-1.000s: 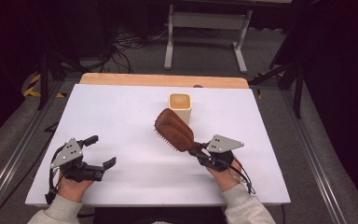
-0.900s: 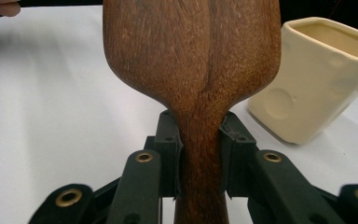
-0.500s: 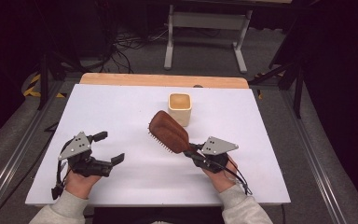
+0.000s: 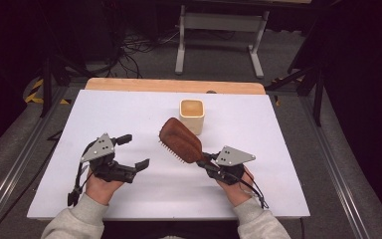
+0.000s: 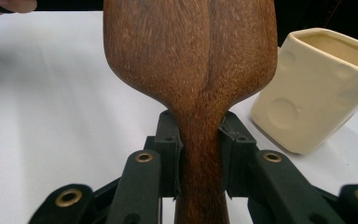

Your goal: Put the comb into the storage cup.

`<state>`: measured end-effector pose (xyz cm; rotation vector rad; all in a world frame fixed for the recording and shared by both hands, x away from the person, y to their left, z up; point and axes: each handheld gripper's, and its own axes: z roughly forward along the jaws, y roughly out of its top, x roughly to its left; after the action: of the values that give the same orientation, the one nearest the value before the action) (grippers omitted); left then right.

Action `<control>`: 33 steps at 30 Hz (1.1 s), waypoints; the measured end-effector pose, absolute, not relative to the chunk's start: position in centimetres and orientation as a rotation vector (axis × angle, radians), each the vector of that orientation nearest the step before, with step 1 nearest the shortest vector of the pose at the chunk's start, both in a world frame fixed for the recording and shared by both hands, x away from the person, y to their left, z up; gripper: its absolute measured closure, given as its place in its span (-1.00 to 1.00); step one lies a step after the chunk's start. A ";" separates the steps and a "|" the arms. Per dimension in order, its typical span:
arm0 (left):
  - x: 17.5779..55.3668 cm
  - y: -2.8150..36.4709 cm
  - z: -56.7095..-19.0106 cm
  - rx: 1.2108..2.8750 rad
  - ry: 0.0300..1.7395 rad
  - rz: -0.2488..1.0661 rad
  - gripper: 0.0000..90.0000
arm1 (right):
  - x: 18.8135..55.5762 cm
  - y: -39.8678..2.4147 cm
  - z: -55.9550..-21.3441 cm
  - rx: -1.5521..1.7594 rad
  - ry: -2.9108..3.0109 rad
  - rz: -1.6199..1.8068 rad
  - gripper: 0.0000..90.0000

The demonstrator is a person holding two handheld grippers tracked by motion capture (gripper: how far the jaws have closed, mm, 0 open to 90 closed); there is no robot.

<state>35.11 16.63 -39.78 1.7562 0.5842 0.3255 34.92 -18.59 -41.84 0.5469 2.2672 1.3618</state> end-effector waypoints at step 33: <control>37.4 9.2 -38.7 1.796 0.556 0.180 -0.96 | 34.3 -18.6 -41.9 0.526 2.244 1.357 0.60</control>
<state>37.36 9.19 -38.68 1.7959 0.5558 0.1795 34.34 -18.64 -41.91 0.5265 2.2436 1.3570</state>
